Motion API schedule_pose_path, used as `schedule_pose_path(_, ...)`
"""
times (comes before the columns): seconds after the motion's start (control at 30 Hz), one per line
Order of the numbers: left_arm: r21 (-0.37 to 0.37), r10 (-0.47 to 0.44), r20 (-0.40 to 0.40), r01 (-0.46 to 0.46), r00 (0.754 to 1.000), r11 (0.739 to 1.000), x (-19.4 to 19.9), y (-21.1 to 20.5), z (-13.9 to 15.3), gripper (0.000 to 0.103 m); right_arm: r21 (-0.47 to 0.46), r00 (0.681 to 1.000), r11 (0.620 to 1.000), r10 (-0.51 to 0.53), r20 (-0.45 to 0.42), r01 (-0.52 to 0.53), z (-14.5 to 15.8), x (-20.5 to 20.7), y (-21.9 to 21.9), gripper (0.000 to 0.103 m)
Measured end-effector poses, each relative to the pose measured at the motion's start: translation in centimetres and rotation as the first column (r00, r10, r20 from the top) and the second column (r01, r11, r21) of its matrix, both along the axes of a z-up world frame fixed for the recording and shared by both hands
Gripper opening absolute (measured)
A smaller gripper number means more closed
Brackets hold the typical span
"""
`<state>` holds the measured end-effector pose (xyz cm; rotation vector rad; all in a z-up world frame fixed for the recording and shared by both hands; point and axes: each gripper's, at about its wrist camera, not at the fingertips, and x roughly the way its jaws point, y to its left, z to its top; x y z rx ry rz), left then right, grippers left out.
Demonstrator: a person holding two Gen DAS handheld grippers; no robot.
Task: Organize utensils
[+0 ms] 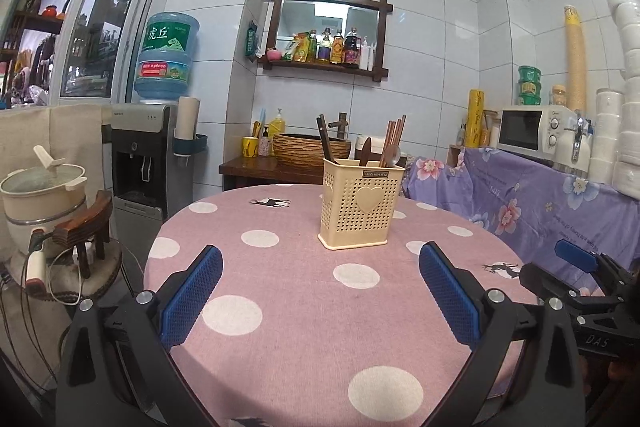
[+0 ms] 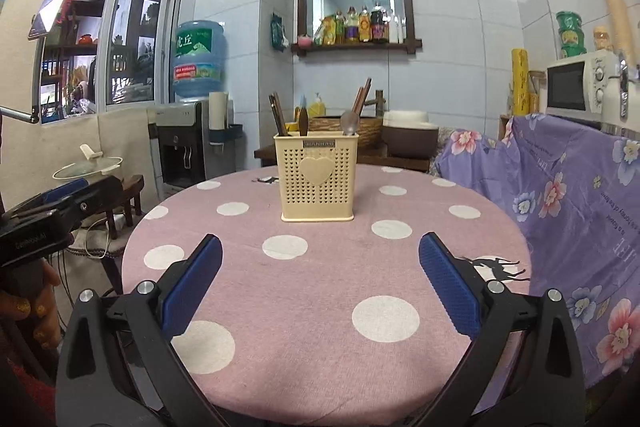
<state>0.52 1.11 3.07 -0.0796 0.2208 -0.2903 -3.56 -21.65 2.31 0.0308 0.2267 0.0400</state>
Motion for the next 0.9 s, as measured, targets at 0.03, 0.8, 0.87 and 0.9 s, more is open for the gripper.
schedule_pose_path(0.03, -0.003, -0.003, 0.0, 0.003, 1.0, 1.0, -0.27, 0.04, -0.06, 0.098, 0.002, 1.0, 1.0, 0.003, 0.006, -0.003, 0.09, -0.33, 0.08, 0.097)
schedule_pose_path(0.8, -0.012, -0.016, 0.012, 0.016, 1.0, 1.0, -1.07, 0.27, 0.04, 0.098, -0.007, 0.999, 1.0, -0.007, 0.042, 0.007, 1.03, -0.92, -0.54, 0.097)
schedule_pose_path(0.87, -0.013, -0.02, 0.007, 0.02, 1.0, 1.0, -1.01, 0.28, 0.01, 0.098, -0.017, 0.999, 1.0, -0.004, 0.041, 0.005, 1.03, -0.92, -0.4, 0.097)
schedule_pose_path(0.9, -0.014, -0.022, 0.007, 0.023, 1.0, 1.0, -1.02, 0.25, -0.06, 0.098, -0.02, 0.999, 1.0, -0.002, 0.04, 0.003, 1.0, -0.91, -0.37, 0.097)
